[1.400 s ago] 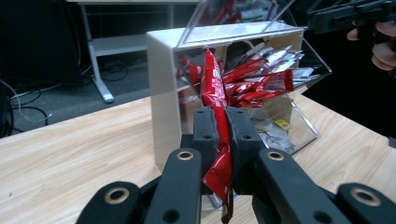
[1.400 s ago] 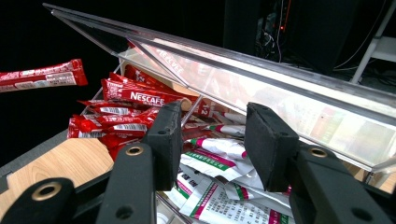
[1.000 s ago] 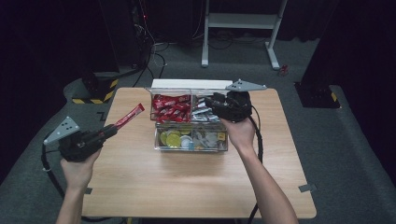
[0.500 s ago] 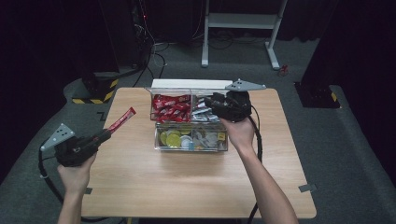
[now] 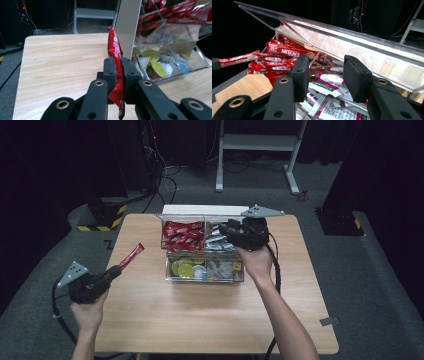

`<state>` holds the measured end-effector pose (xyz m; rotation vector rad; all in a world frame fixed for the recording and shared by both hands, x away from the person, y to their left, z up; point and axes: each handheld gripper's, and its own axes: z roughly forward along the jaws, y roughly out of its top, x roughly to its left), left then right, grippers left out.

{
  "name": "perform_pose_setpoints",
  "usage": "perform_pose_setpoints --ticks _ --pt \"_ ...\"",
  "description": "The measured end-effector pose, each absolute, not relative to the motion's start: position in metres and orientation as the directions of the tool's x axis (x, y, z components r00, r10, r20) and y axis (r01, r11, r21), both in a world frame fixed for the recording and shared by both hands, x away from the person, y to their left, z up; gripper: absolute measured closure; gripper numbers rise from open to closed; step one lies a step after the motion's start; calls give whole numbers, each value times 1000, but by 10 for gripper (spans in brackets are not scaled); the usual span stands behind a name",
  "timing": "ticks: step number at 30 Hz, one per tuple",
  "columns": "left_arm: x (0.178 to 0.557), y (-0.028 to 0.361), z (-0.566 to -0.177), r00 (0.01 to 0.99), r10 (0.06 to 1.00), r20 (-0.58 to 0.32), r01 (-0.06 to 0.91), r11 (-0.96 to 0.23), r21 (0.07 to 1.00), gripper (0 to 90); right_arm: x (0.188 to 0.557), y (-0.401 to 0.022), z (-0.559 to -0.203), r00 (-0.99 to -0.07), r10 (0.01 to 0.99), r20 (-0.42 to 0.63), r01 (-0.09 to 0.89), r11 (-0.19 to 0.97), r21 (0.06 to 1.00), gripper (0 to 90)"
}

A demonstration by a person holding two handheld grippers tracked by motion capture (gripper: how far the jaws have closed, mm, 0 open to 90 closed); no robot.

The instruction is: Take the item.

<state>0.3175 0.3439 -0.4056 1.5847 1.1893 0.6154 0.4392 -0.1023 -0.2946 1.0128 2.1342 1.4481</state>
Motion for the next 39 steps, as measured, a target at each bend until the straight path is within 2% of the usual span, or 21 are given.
perform_pose_setpoints --ticks 26,37,39 --pt "335 318 -462 334 931 -148 460 -24 887 834 439 -103 -295 -677 729 98 356 209 911 564" --pt "343 300 -491 315 940 -127 509 -55 859 831 438 -103 -295 -679 729 84 349 219 911 567" --pt "345 297 -497 315 944 -97 518 -85 851 831 439 -103 -295 -679 728 89 349 214 913 567"
